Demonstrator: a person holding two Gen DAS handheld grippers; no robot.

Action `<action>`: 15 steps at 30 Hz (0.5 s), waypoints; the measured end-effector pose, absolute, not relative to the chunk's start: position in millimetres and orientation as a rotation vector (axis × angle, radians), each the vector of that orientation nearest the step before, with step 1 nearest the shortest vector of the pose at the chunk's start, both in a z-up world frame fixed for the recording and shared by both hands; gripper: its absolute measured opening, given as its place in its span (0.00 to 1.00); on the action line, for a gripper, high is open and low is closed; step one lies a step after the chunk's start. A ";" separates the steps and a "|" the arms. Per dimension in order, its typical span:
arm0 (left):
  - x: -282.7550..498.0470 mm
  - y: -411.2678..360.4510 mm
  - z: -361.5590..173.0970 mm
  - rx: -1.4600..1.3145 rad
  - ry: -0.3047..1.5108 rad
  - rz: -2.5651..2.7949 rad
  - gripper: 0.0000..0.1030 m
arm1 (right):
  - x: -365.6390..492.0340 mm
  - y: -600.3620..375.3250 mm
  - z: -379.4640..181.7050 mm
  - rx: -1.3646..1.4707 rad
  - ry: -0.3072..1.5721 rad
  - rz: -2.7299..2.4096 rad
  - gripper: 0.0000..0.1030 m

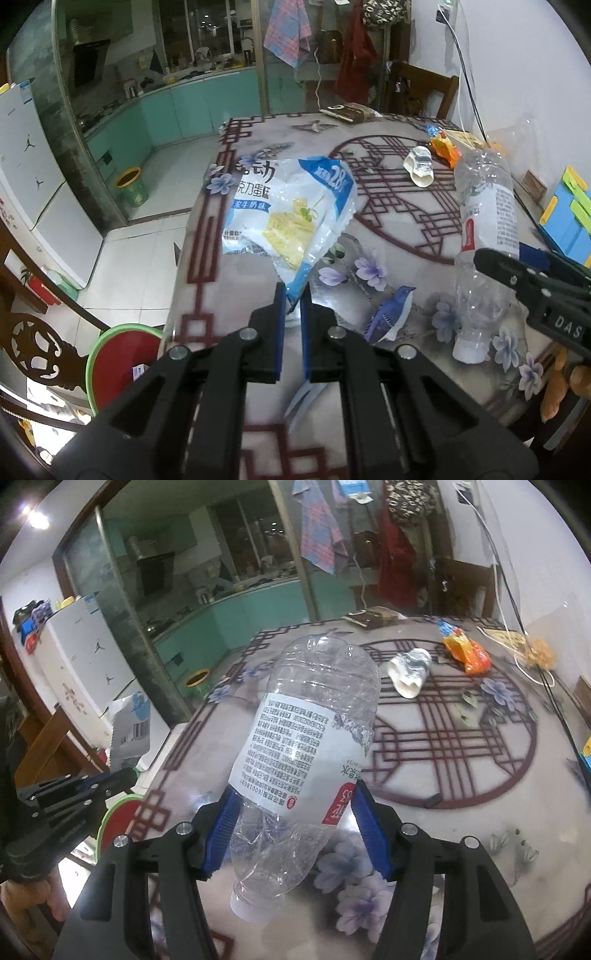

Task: Collect trash
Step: 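Carry the water bottle and blue-white milk bag over to the red bucket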

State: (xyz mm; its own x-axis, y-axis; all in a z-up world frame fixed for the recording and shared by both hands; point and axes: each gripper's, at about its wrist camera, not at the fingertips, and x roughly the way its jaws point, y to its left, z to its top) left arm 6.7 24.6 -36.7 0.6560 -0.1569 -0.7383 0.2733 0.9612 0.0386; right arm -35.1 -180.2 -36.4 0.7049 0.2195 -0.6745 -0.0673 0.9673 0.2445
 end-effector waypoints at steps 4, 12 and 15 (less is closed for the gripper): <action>2.1 35.8 -31.4 0.129 0.806 -0.237 0.07 | -36.5 -165.4 -30.9 0.183 0.767 0.176 0.58; -5.6 54.7 -21.6 0.102 0.772 -0.226 0.07 | -37.7 -140.6 -23.1 0.134 0.749 0.201 0.58; -7.2 64.1 -18.8 0.087 0.766 -0.221 0.07 | -37.3 -128.6 -22.4 0.114 0.749 0.216 0.58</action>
